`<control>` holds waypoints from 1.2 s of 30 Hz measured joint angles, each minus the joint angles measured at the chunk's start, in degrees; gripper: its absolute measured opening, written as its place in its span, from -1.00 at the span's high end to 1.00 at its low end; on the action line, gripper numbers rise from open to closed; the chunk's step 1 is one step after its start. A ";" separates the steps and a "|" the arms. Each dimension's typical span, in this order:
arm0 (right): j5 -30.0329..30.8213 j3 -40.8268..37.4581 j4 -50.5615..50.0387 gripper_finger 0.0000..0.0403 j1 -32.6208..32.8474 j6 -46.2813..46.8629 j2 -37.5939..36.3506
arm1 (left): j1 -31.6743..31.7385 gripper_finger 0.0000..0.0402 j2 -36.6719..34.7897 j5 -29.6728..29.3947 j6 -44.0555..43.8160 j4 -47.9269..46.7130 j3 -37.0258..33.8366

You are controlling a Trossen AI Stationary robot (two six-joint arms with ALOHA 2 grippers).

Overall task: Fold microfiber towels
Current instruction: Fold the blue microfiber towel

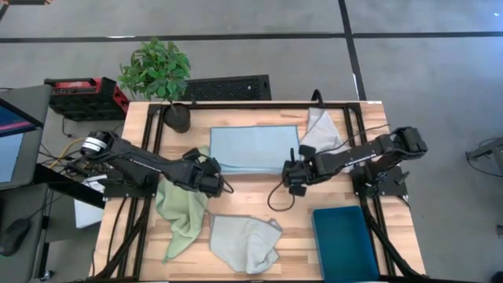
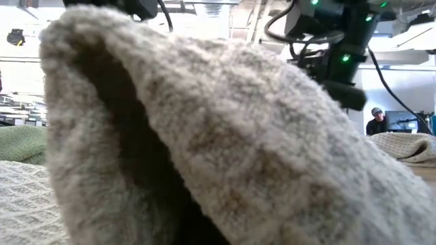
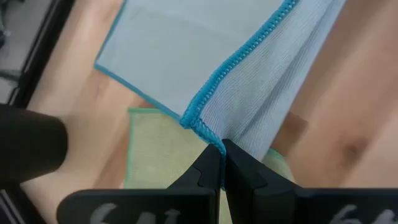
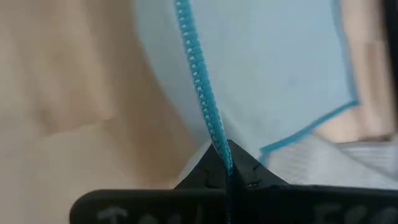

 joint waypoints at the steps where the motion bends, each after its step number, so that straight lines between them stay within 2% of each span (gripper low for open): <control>1: 0.50 0.00 0.42 0.97 -1.16 -0.79 0.00 | 0.72 1.00 0.00 -0.45 0.02 0.00 0.00; 4: 1.61 0.00 2.72 0.97 -4.64 -4.24 0.00 | 3.05 1.00 0.00 -2.33 0.40 -0.08 0.00; 17: 1.24 0.00 13.16 0.97 -17.78 -16.30 0.00 | 14.41 1.00 2.64 -3.80 3.05 1.48 0.04; 24: 1.28 0.00 15.19 0.97 -21.33 -20.71 0.00 | 18.14 1.00 5.72 -5.45 9.18 6.82 0.04; 36: 1.05 0.02 20.90 0.97 -26.86 -21.87 0.00 | 23.39 1.00 5.66 -7.58 10.95 9.80 0.04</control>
